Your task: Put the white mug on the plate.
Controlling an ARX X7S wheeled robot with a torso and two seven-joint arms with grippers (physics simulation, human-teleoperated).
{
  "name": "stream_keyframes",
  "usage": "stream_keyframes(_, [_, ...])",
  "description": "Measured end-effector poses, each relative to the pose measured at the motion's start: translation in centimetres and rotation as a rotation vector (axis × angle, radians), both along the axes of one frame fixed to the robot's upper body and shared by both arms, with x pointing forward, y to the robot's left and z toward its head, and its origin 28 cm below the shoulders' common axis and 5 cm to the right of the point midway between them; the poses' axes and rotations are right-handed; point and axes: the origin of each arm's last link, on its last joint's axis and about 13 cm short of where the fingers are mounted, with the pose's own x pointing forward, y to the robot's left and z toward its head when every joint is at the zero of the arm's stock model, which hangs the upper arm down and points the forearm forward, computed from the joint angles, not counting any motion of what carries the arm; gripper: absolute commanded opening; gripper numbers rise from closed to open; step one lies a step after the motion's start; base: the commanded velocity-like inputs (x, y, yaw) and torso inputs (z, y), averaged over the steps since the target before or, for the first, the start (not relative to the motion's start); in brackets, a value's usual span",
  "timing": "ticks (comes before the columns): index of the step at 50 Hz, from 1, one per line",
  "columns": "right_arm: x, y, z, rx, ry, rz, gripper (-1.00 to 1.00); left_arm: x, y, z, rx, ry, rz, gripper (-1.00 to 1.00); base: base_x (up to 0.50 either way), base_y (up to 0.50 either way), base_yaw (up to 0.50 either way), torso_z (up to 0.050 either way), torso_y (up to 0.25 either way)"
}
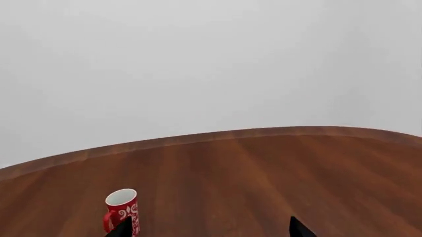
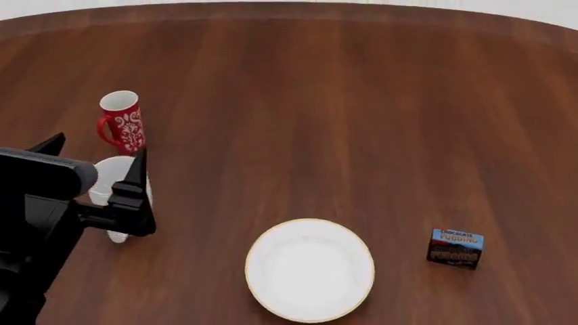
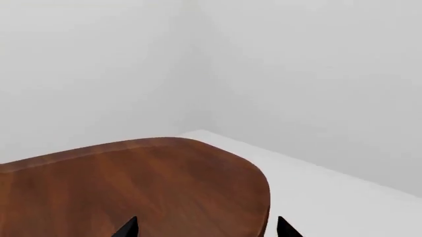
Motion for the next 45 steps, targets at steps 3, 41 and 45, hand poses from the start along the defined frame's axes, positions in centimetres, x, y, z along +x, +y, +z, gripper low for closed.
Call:
stream_keyframes(3, [-0.05,-0.02,-0.06,0.005,-0.003,0.004,1.0,-0.03,-0.03,0.02,-0.002,0.0,-0.004,1.0,0.42,0.0,0.0,0.0,0.0])
stream_keyframes(41, [0.02,0.16,-0.37,0.027,0.0,0.027,1.0,-0.07,-0.23,-0.53,-0.017,-0.023,-0.043,1.0,0.24,0.0,0.0,0.0,-0.015])
stream_keyframes(45, [-0.05,0.17,-0.36,0.027,-0.002,0.027,1.0,-0.14,-0.26,-0.65,-0.019,-0.027,-0.053,1.0,0.0,0.0,0.0,0.0,-0.246])
